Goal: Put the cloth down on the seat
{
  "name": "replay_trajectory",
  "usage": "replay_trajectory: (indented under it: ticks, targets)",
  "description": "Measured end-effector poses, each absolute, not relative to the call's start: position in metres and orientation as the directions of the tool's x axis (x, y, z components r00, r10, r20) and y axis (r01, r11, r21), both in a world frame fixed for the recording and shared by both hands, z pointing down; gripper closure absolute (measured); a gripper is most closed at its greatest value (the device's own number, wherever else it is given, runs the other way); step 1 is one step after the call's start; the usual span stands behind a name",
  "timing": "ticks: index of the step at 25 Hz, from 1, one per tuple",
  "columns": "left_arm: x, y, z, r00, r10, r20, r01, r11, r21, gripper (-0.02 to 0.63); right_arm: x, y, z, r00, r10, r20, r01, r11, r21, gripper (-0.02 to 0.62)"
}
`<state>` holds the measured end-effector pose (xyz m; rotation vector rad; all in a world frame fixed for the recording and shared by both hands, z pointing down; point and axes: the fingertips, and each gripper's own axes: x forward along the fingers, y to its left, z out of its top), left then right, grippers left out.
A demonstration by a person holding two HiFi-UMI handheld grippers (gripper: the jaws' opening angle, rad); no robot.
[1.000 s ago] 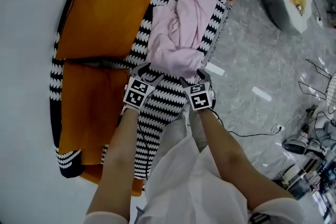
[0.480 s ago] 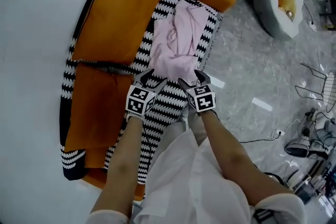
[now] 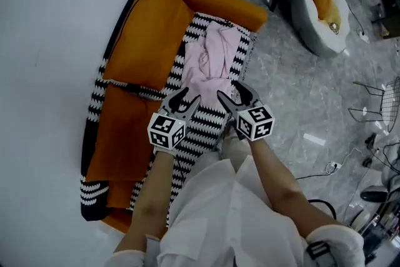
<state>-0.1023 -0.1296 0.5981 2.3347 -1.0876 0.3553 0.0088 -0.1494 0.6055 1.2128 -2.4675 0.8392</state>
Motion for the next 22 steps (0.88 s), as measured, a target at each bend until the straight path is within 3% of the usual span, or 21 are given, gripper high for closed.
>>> replay_trajectory:
  ticks: [5, 9, 13, 22]
  targets:
    - [-0.098, -0.125, 0.531, 0.622, -0.7, 0.35, -0.783, -0.545, 0.301, 0.431, 0.005, -0.141, 0.529, -0.685, -0.658, 0.314, -0.727, 0.584, -0.361, 0.431]
    - [-0.1, -0.117, 0.473, 0.594, -0.76, 0.263, -0.803, -0.539, 0.255, 0.518, 0.013, -0.137, 0.461, -0.686, -0.704, 0.181, -0.72, 0.621, -0.311, 0.569]
    - [-0.108, -0.107, 0.417, 0.572, -0.802, 0.172, -0.815, -0.532, 0.228, 0.589, 0.021, -0.131, 0.406, -0.679, -0.724, 0.117, -0.725, 0.639, -0.257, 0.584]
    - [-0.124, -0.103, 0.321, 0.533, -0.846, 0.005, -0.839, -0.528, 0.135, 0.591, 0.059, -0.126, 0.314, -0.607, -0.795, 0.002, -0.781, 0.596, -0.185, 0.587]
